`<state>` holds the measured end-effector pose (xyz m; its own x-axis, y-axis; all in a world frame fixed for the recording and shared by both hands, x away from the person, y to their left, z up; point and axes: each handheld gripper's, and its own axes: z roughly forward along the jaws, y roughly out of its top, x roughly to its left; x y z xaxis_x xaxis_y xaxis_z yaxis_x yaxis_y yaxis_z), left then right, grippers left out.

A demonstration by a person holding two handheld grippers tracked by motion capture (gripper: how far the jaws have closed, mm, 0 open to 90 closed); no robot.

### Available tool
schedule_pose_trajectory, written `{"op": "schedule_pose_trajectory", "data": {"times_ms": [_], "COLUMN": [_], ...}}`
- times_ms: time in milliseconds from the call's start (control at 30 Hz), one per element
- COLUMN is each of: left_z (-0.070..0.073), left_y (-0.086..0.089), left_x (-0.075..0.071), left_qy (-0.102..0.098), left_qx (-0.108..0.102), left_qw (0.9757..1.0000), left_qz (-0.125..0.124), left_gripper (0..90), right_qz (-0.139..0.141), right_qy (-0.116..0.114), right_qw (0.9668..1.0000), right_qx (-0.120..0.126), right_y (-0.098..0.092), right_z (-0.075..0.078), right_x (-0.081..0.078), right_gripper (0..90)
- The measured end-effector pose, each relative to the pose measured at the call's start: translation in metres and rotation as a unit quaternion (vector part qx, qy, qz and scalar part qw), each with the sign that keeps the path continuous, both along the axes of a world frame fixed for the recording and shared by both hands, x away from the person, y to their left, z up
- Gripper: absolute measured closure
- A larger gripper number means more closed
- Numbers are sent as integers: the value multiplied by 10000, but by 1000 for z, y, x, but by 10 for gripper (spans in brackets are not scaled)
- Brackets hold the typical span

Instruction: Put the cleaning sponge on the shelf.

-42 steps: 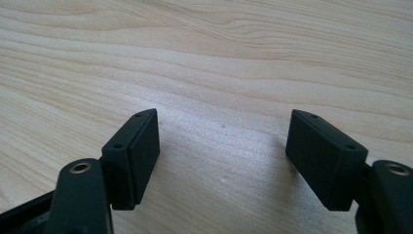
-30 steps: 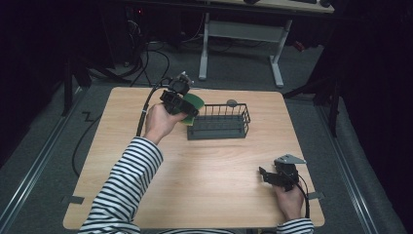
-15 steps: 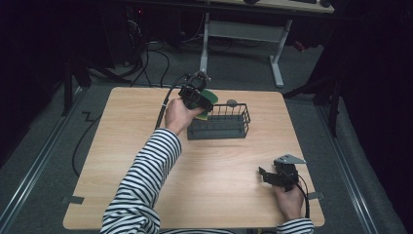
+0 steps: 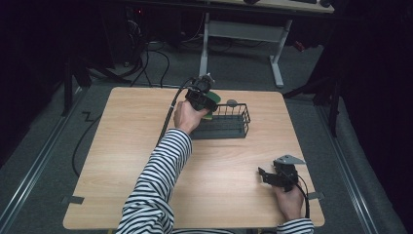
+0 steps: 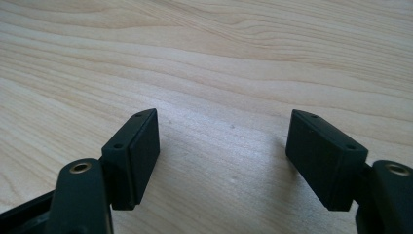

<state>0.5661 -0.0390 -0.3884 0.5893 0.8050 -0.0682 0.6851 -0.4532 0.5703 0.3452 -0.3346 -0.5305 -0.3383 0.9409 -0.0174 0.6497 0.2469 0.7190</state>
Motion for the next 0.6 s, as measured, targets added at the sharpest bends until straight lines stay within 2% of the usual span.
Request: {"op": "schedule_pose_trajectory", "data": {"times_ms": [167, 267, 600], "left_z": [-3, -6, -14], "left_y": [-2, -6, -10], "left_x": [1, -1, -1], "left_qy": [-60, -263, -278], "left_qx": [5, 240, 268], "left_qw": [10000, 9994, 9992], "left_qz": [58, 50, 94], "left_gripper": [278, 277, 274], "right_qz": [56, 61, 72], "right_qy": [-13, -15, -18], "right_qw": [10000, 10000, 10000], "right_qx": [-6, -10, -18], "right_y": [1, 1, 1], "right_z": [0, 0, 0], "right_x": [0, 0, 0], "right_gripper": [282, 282, 282]}}
